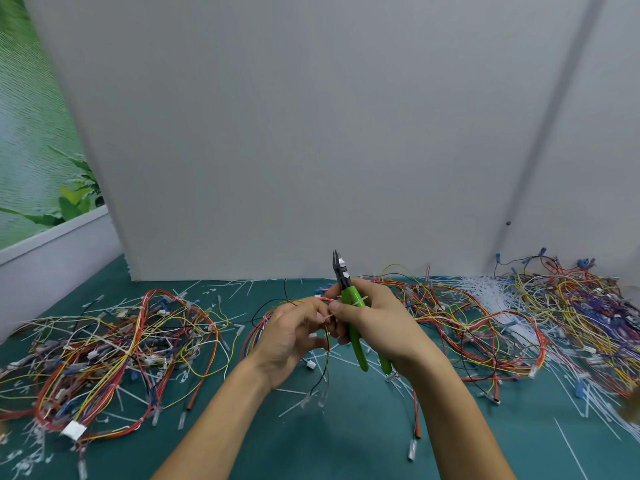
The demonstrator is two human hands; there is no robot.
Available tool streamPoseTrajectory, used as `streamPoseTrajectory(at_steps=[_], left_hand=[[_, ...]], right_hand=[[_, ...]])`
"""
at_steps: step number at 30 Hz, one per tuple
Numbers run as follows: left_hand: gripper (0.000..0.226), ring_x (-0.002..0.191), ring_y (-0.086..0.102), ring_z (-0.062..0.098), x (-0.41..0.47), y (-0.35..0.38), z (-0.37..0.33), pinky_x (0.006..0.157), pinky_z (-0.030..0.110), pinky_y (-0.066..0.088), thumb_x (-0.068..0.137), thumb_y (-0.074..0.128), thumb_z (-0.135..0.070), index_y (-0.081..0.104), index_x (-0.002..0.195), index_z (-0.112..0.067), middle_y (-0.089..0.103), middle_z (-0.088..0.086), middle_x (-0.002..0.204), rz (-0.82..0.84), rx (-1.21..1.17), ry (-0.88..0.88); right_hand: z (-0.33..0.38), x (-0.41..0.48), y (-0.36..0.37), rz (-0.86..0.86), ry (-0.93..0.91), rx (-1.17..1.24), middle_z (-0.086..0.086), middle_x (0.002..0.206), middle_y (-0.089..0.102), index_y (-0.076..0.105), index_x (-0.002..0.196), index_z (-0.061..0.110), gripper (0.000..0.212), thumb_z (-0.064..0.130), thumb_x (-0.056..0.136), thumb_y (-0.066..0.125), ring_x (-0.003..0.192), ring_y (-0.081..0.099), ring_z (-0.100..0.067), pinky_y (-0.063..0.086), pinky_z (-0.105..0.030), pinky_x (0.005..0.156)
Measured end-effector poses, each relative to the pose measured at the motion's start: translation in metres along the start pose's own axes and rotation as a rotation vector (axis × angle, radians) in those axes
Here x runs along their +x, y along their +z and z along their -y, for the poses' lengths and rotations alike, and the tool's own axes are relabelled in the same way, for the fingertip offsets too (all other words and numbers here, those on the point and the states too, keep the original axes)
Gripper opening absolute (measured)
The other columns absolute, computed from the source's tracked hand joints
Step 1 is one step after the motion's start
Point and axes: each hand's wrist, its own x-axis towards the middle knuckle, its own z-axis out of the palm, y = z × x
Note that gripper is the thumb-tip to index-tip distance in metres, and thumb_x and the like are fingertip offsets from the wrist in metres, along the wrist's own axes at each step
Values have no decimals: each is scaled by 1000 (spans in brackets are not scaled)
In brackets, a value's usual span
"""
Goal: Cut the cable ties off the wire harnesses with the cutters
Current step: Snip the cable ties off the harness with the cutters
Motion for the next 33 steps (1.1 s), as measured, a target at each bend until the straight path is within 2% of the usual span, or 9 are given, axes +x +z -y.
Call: streamPoseTrajectory(at_steps=[6, 16, 21, 24, 29, 33], left_hand=[[15, 73, 58, 24, 2, -3, 2, 69, 40, 44, 59, 66, -20, 63, 67, -8, 58, 13, 72, 16, -10, 27], [10, 74, 60, 28, 1, -2, 3, 73, 42, 44, 63, 62, -15, 64, 67, -7, 61, 16, 72, 47, -39, 86], [14, 75, 64, 25, 0, 3, 2, 65, 34, 52, 69, 67, -20, 65, 71, -6, 61, 15, 75, 61, -98, 84], [17, 72, 62, 24, 0, 7, 4, 60, 33, 47, 69, 71, -22, 63, 67, -8, 57, 11, 72, 20, -116, 77], [11, 70, 60, 21, -2, 9, 3, 62, 34, 42, 72, 72, -25, 68, 69, -14, 62, 6, 71, 26, -120, 53], [16, 67, 57, 23, -4, 12, 3, 61, 32, 43, 72, 73, -27, 65, 68, -13, 61, 13, 75, 36, -140, 16]], right_hand=[[-2, 1, -2, 32, 5, 74, -10, 70, 64, 65, 109, 2, 13, -2, 99, 59, 65, 57, -22, 52, -29, 59], [-2, 2, -4, 78, 21, 209, -11, 72, 63, 65, 106, 5, 16, -6, 96, 60, 65, 59, -21, 54, -30, 61], [-4, 4, -8, 81, 46, 297, -16, 75, 62, 64, 106, 5, 13, -4, 98, 60, 64, 59, -22, 55, -31, 59], [-6, 6, -6, 85, 45, 296, -16, 75, 63, 64, 105, 4, 11, -3, 99, 59, 63, 57, -22, 55, -33, 59], [-8, 8, -4, 83, 38, 304, -13, 71, 60, 63, 105, 4, 10, -2, 100, 57, 61, 55, -19, 54, -37, 58], [-8, 8, -5, 100, 34, 294, -19, 79, 55, 62, 105, 6, 9, 1, 101, 56, 61, 54, -20, 54, -39, 60]])
